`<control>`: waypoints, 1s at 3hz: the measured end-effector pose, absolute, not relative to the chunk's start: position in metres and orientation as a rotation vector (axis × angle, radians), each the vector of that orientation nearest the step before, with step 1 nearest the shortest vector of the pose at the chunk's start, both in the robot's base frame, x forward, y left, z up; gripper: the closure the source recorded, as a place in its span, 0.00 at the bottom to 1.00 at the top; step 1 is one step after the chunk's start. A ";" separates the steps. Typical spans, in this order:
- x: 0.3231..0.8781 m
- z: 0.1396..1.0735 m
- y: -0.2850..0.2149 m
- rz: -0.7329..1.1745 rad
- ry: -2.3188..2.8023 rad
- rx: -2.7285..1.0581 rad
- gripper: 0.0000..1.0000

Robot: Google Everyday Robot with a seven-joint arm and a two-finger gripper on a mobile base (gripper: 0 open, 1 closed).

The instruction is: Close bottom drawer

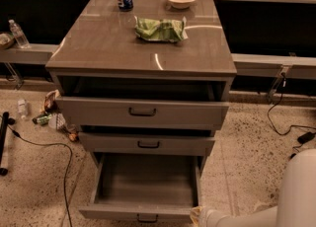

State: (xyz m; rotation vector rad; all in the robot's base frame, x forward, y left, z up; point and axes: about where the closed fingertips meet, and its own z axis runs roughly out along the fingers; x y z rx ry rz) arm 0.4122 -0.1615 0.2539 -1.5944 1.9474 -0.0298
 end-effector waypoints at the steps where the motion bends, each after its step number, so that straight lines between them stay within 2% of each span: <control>1: 0.389 0.227 -0.164 -0.011 2.005 -1.561 1.00; 3: 0.394 0.172 -0.150 0.029 1.959 -1.531 1.00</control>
Offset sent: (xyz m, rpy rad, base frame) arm -0.0329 0.0020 -0.0752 0.0332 0.0406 -0.0466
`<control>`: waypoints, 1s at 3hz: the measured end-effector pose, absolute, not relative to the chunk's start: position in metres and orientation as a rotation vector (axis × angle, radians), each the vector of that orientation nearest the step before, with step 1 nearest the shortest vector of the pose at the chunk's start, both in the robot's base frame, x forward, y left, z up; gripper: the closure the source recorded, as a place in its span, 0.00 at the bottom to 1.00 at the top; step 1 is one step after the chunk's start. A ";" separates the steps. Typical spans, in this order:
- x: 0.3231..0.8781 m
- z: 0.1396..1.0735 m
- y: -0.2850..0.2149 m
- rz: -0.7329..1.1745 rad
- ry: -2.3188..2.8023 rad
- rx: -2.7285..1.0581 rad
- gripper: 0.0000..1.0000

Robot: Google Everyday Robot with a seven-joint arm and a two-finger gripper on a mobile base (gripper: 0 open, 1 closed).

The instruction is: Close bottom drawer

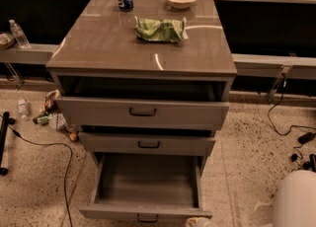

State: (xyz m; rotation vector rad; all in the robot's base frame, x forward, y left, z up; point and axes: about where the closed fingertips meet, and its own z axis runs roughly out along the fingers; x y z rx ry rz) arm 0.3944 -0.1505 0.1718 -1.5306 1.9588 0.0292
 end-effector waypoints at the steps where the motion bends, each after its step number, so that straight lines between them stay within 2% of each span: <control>1: 0.420 0.154 -0.146 0.010 1.891 -1.527 1.00; 3: 0.486 0.157 -0.133 -0.072 1.741 -1.536 1.00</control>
Offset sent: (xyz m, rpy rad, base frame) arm 0.1142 0.0136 -0.0218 0.0213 -0.2482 0.0808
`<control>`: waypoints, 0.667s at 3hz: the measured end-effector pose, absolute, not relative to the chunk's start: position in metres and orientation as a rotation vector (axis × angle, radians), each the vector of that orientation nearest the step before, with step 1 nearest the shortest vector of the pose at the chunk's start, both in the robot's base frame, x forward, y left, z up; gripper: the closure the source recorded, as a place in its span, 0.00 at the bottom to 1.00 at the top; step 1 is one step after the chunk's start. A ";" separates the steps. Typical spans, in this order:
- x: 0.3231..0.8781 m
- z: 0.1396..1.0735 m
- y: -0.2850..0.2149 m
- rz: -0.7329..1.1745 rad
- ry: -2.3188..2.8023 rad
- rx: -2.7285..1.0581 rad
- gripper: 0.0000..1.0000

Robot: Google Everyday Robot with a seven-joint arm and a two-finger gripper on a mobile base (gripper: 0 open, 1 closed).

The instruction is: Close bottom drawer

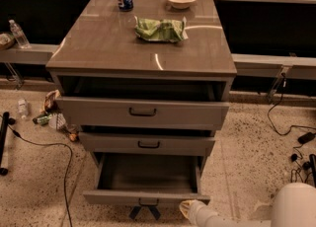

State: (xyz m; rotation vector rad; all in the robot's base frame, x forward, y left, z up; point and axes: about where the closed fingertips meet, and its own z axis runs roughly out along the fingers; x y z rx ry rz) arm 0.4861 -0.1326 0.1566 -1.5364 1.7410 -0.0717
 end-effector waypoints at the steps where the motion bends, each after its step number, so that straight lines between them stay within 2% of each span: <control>1: 0.488 0.157 -0.132 -0.074 1.736 -1.537 1.00; 2: 0.521 0.161 -0.119 -0.101 1.664 -1.547 1.00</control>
Offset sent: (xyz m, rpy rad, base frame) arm 0.1018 0.0284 0.0103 0.0027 -0.1831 0.0997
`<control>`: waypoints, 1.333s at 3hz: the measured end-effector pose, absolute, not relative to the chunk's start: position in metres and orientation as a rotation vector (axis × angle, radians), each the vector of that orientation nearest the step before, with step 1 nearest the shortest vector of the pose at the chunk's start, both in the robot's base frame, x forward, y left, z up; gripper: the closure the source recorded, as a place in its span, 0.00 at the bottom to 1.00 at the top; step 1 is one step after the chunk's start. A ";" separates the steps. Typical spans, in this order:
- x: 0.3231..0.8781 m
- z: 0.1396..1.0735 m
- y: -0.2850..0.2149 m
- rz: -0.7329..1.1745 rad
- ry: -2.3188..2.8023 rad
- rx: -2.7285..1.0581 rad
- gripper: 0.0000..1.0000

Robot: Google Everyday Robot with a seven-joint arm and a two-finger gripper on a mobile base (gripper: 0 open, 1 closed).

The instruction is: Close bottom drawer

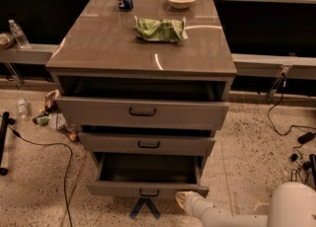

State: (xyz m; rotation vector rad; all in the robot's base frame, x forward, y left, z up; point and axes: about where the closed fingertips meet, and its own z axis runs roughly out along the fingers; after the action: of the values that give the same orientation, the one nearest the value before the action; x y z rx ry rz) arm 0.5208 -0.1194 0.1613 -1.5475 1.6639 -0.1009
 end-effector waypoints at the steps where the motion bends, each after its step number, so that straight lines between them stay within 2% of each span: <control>1: 0.544 0.164 -0.111 -0.121 1.616 -1.551 1.00; 4: 0.627 0.181 -0.084 -0.218 1.436 -1.595 1.00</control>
Offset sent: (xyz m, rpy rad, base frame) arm 0.1044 0.0238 0.0111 0.0024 -0.1829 0.0901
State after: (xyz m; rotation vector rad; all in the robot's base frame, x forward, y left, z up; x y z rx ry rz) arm 0.6271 -0.0835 0.1806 -1.5947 1.4364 -0.2176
